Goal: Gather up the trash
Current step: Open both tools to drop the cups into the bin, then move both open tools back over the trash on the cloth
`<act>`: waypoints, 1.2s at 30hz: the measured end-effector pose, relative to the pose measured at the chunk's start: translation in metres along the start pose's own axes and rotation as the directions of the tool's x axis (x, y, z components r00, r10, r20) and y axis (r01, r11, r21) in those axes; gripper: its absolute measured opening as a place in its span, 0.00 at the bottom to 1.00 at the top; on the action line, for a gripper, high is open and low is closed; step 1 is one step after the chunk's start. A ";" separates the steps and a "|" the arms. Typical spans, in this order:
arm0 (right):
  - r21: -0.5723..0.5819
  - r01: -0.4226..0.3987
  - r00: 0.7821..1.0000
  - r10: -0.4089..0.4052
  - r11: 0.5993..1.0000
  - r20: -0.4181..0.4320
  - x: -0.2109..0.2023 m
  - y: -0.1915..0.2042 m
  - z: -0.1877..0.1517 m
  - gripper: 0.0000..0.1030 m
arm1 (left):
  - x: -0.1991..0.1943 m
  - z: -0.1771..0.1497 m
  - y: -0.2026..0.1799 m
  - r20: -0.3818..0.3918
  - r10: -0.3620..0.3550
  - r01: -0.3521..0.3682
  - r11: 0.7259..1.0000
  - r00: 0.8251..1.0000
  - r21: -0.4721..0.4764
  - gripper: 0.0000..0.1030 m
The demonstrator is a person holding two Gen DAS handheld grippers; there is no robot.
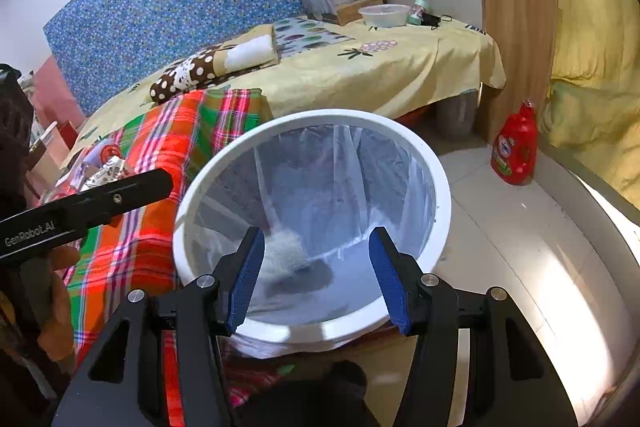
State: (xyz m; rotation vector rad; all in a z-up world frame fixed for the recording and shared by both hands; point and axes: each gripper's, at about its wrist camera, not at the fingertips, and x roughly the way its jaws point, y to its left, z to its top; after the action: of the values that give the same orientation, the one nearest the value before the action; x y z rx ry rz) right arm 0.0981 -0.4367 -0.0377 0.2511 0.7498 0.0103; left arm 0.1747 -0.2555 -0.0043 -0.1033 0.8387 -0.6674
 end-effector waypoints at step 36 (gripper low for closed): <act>-0.199 -0.302 0.952 0.304 0.932 -0.020 -0.021 0.120 -0.014 0.55 | -0.169 -0.085 0.076 0.149 0.353 -0.320 0.924 0.924 -0.208 0.59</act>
State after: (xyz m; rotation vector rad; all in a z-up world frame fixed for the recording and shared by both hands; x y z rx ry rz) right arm 0.0827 -0.3196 -0.0060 0.1725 0.6869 0.3764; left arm 0.0711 -0.0823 0.0228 -0.1762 0.7137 -0.2498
